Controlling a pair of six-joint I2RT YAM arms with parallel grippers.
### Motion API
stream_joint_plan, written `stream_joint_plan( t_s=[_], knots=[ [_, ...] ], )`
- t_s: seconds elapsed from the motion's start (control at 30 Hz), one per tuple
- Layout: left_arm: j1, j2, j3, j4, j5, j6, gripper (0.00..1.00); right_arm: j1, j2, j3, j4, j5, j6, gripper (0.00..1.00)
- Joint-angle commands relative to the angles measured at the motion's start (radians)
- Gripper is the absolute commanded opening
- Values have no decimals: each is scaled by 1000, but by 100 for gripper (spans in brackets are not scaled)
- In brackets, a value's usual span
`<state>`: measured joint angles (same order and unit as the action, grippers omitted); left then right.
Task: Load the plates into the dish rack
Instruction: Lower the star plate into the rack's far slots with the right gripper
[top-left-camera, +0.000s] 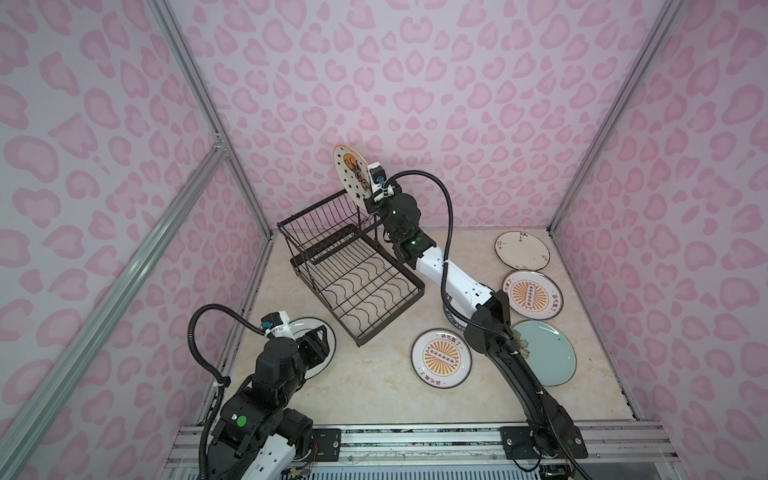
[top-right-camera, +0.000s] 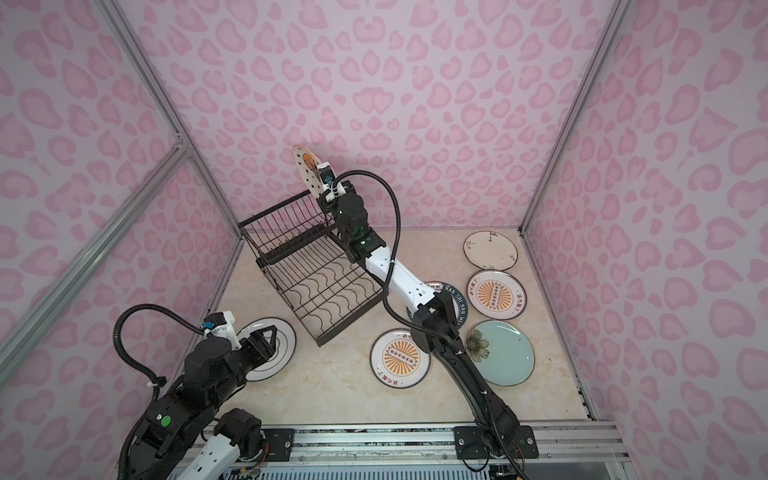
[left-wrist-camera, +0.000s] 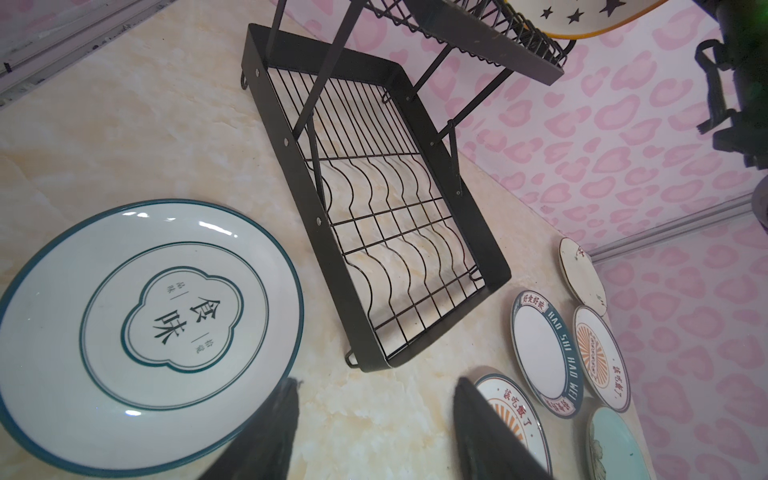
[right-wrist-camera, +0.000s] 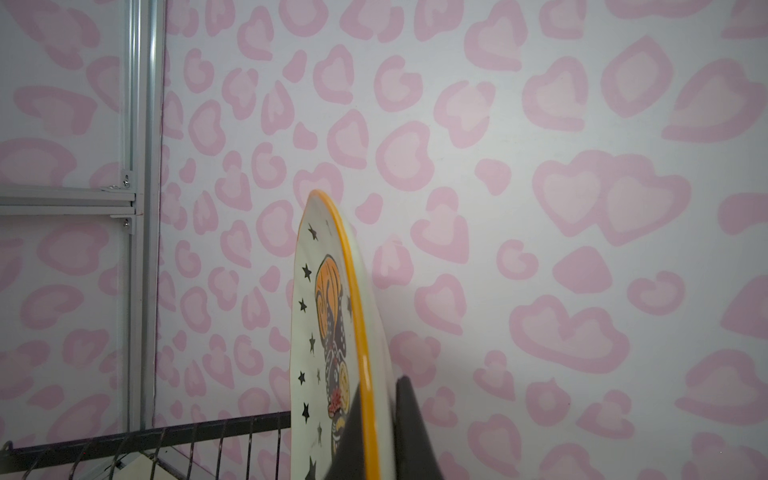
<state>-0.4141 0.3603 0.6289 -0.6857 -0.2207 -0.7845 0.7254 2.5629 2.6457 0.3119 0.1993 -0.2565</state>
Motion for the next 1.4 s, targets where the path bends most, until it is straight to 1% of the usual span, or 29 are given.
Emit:
stream_joint_plan(
  t_s=[0.0, 0.5, 0.67, 1.07, 1.1, 1.2, 1.37],
  knots=[
    [0, -1, 13, -9, -18, 7, 62, 2, 9, 8, 145, -3, -23, 0],
    [0, -8, 14, -19, -25, 7, 62, 4, 13, -23, 133, -7, -18, 0],
    [0, -9, 14, -19, -25, 7, 63, 2, 11, -27, 112, -29, -22, 0],
    [0, -14, 13, -22, -21, 7, 63, 2, 8, -28, 59, -7, -20, 0],
    [0, -15, 14, -23, -20, 6, 63, 2, 8, -32, 58, -7, -20, 2],
    [0, -16, 13, -22, -20, 7, 64, 0, 9, -35, 58, -9, -19, 13],
    [-1, -14, 16, -25, -16, 14, 64, 2, 13, -36, 62, -5, -9, 27]
  ],
)
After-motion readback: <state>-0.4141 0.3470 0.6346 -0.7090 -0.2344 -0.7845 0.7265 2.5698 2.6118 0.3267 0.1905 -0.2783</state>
